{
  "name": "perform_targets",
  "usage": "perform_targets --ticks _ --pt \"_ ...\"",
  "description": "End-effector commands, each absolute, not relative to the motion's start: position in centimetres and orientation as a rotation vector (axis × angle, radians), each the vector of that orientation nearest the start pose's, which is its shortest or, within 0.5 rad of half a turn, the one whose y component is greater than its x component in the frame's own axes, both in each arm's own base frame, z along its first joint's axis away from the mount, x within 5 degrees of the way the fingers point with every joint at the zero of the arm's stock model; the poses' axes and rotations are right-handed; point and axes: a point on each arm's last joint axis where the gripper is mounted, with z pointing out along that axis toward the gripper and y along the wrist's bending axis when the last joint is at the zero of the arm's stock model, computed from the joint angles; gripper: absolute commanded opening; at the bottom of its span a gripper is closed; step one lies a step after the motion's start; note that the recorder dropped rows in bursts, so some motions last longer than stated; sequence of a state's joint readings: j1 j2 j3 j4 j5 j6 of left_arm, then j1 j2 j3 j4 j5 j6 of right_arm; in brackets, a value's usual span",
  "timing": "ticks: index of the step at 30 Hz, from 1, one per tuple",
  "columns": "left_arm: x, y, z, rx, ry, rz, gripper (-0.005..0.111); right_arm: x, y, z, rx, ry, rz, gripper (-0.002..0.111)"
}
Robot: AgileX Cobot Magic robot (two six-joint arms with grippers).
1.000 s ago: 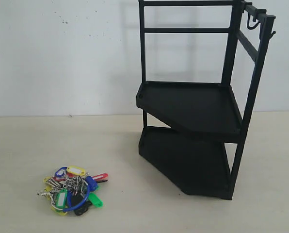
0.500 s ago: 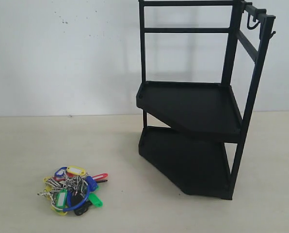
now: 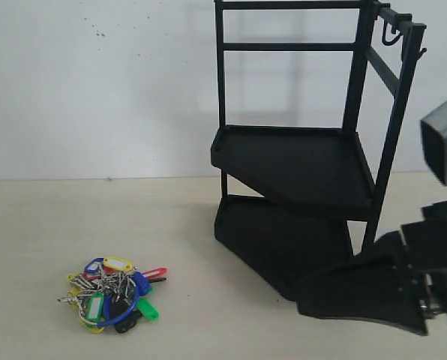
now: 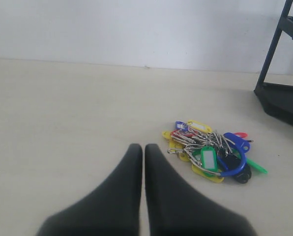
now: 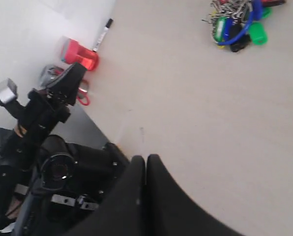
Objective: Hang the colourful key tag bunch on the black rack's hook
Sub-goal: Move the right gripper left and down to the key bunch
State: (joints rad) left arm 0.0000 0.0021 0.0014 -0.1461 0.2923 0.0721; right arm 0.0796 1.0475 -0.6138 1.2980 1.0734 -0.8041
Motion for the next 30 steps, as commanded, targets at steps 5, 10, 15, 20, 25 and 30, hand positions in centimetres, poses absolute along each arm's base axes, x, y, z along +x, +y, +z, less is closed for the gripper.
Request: perform_targets --ticks 5,10,15,20,25,30 --pt "5.5 -0.4 18.8 -0.024 1.766 -0.079 0.004 20.4 17.2 23.3 -0.406 2.241 1.321 0.000" --pt "5.5 -0.4 18.8 -0.024 1.766 -0.079 0.004 24.2 23.7 20.1 -0.440 2.348 1.296 0.000" --pt "5.5 -0.4 18.8 -0.024 1.766 -0.079 0.004 27.0 26.2 17.9 -0.401 2.394 1.241 0.000" --pt "5.5 -0.4 18.8 -0.024 1.766 -0.079 0.004 29.6 27.5 15.4 -0.296 2.453 1.180 0.025" --pt "5.5 -0.4 18.8 -0.024 1.766 -0.079 0.004 31.4 28.5 13.6 -0.169 2.501 1.181 0.059" --pt "5.5 -0.4 18.8 -0.024 1.766 -0.079 0.004 32.5 30.0 12.2 -0.126 2.517 1.207 0.050"
